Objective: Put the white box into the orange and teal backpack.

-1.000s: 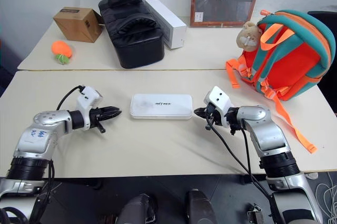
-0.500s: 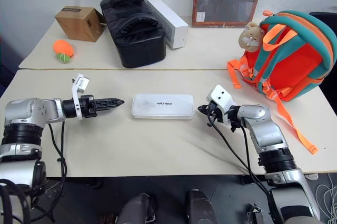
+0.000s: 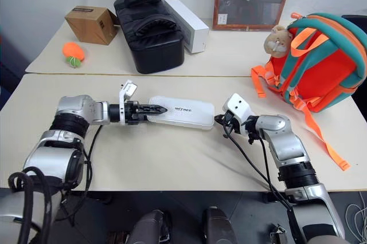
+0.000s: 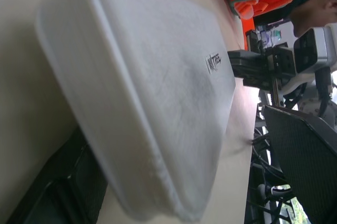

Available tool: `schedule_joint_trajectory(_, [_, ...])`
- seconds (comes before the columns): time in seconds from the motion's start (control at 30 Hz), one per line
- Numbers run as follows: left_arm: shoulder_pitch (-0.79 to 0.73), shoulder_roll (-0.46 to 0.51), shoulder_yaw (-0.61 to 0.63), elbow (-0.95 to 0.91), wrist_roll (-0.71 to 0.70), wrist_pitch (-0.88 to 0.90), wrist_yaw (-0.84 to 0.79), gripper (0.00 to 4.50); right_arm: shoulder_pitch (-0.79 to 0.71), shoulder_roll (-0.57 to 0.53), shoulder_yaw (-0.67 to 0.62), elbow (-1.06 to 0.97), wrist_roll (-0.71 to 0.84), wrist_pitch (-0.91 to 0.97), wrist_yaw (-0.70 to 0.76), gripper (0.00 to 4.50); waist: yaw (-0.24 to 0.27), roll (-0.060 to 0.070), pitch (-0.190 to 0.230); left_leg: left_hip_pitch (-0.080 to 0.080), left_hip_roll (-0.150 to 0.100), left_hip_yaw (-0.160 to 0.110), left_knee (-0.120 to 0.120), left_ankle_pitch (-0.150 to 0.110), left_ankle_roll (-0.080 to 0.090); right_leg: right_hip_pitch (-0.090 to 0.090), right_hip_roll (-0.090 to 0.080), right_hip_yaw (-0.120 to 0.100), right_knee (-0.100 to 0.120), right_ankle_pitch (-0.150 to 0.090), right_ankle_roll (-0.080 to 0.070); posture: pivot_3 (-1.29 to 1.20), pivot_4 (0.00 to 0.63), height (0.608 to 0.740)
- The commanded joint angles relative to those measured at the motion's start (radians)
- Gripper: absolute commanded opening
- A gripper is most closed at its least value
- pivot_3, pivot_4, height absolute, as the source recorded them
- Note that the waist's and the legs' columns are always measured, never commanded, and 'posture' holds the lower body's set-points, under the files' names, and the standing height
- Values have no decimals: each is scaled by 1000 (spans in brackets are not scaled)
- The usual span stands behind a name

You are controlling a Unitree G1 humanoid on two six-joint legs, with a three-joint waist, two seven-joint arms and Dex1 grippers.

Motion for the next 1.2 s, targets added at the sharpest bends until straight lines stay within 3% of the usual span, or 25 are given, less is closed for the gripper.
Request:
schedule_joint_trajectory(0.03, [-44,-36,1,50,25,-28,-28,4491,14,2,0,-45,-4,-23,-13,0,-1,0,0,0,0,0,0,0,0,0,0,0,0,0,0,0,150,740])
schedule_joint_trajectory(0.1, [-65,-40,1,69,34,-30,-58,4491,22,3,2,-54,-6,-22,-18,0,-3,0,0,-1,0,0,0,0,0,-1,0,0,0,0,0,0,150,740])
schedule_joint_trajectory(0.33, [-89,-7,20,81,54,-26,-145,3055,52,-5,0,-82,-7,-21,-26,0,-7,0,0,-10,1,2,2,1,-2,-15,1,2,8,0,0,0,150,740])
schedule_joint_trajectory(0.43, [-84,4,29,67,49,-15,-176,2744,63,-10,-2,-96,-4,-21,-25,0,-8,0,0,-10,1,3,2,2,-2,-15,2,2,8,0,0,0,150,740])
schedule_joint_trajectory(0.6, [-58,29,87,-5,-10,71,-205,1424,90,-23,-30,-138,11,-10,-33,0,-6,0,0,-10,1,3,3,2,-2,-15,1,3,9,0,0,0,150,740])
schedule_joint_trajectory(0.83, [73,56,179,-269,-137,249,-150,1403,182,-72,-148,-241,63,73,-75,0,-6,0,0,-10,1,2,2,2,-2,-15,1,3,9,0,0,0,150,740])
schedule_joint_trajectory(1.0, [132,37,298,-457,-218,339,-16,1402,269,-111,-334,-313,149,166,-125,0,-3,0,0,-10,1,2,4,2,-2,-14,1,4,11,0,0,0,150,740])
schedule_joint_trajectory(1.2, [220,-57,528,-871,-361,494,197,1402,316,-148,-635,-362,293,354,-221,1880,-2,0,0,-10,1,1,3,2,-1,-14,0,3,11,0,0,0,150,740])
